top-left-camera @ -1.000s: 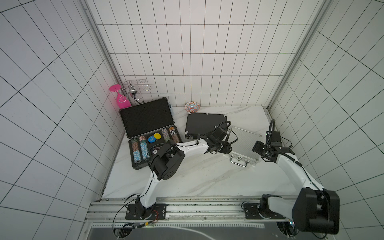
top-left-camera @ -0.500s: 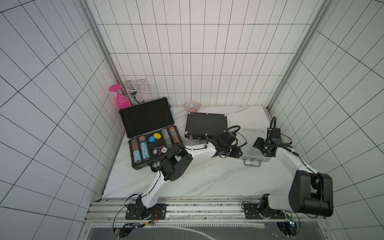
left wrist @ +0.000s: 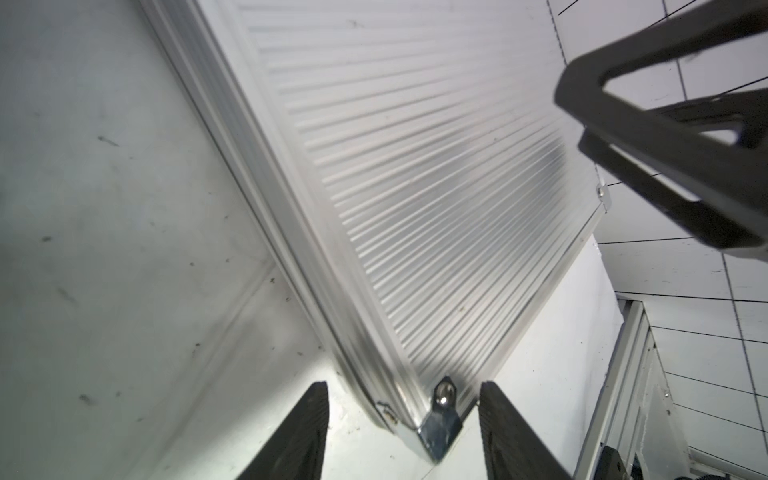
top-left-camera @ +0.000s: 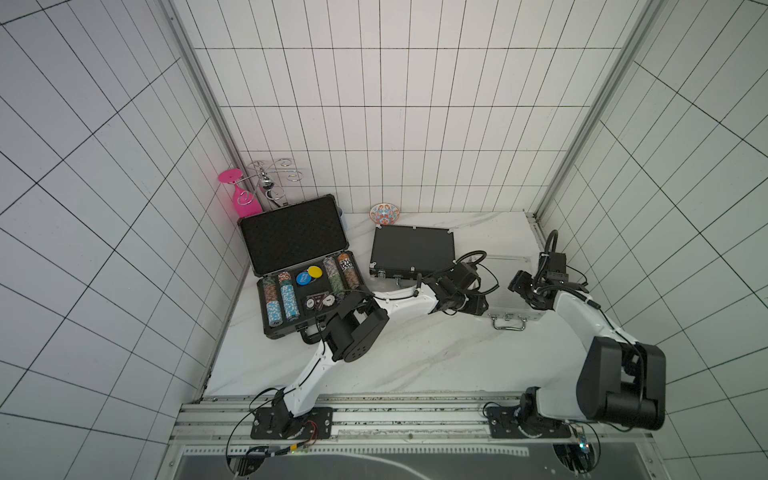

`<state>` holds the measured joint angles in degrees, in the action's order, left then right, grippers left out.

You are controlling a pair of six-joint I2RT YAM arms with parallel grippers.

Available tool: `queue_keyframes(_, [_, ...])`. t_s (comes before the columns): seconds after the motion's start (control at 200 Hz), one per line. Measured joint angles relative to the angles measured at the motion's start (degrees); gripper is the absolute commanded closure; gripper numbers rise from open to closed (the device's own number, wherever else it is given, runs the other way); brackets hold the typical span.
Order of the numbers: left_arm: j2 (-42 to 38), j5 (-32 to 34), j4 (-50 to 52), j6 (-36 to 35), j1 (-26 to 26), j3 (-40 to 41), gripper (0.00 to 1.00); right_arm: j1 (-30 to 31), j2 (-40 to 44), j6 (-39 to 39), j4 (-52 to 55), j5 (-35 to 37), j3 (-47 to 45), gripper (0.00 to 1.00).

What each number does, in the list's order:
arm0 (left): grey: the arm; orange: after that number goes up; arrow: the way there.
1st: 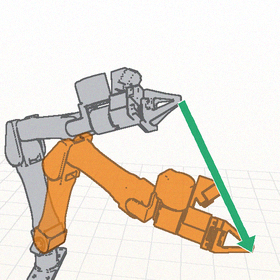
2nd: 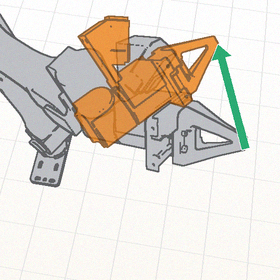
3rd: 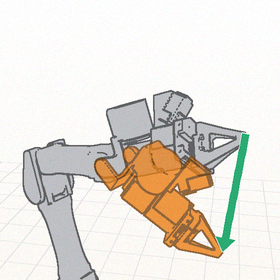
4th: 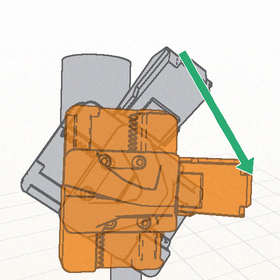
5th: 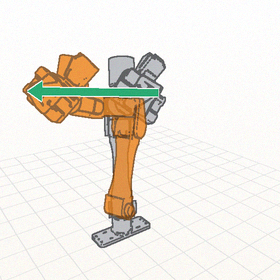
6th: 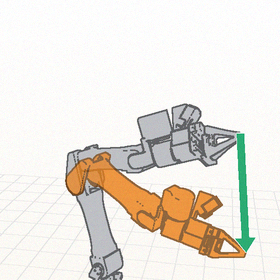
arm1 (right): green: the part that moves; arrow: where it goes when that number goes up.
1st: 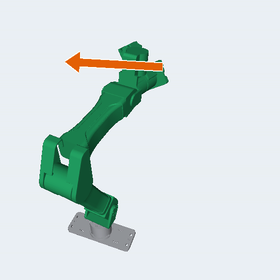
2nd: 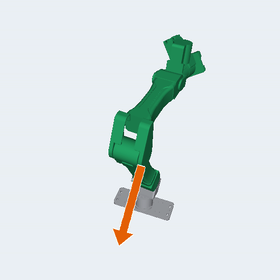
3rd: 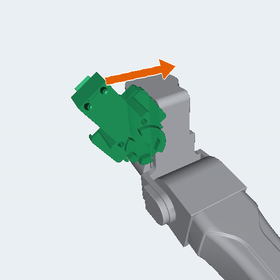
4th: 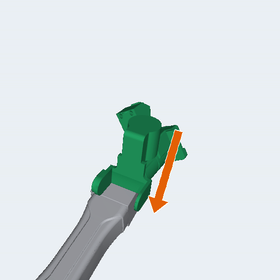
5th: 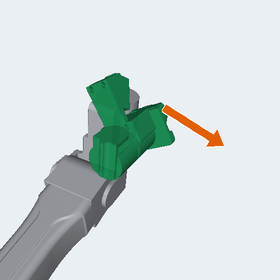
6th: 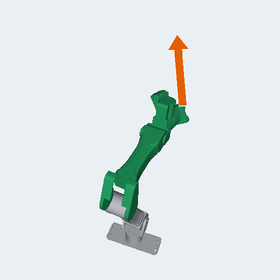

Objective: Close the poker set cases
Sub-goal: Adjust the poker set case at the center of the board.

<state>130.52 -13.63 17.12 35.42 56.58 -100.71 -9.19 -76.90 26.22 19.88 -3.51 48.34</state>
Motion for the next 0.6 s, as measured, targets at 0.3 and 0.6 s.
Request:
queue_keyframes(0.3, [-19.4,4.8,0.0,-0.5,-3.4,16.4,0.38,0.8,9.5,10.8,5.0,1.9,-1.6,0.33])
queue_keyframes(0.6, [-22.6,13.1,3.9,-1.8,-7.3,19.6,0.38,2.4,9.8,22.4,6.4,1.9,-4.5,0.32])
